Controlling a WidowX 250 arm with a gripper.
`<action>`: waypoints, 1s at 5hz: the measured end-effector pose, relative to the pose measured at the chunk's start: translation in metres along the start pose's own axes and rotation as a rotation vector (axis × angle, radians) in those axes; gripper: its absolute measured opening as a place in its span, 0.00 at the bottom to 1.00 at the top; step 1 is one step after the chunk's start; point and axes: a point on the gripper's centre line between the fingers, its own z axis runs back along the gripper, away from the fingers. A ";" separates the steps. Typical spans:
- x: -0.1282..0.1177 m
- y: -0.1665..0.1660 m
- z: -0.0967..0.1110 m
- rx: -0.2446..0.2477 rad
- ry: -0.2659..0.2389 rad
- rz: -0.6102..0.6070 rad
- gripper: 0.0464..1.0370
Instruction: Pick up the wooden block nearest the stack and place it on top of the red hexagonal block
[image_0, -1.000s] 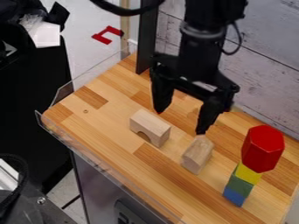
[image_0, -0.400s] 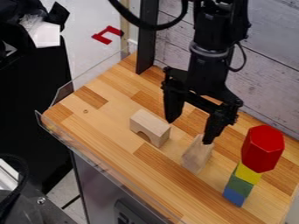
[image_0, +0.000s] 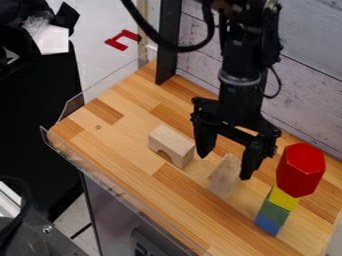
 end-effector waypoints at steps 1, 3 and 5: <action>0.005 0.003 -0.009 -0.010 -0.004 0.020 0.96; 0.009 0.006 -0.028 0.001 0.036 0.039 0.96; 0.015 0.010 -0.031 0.031 0.056 0.062 0.96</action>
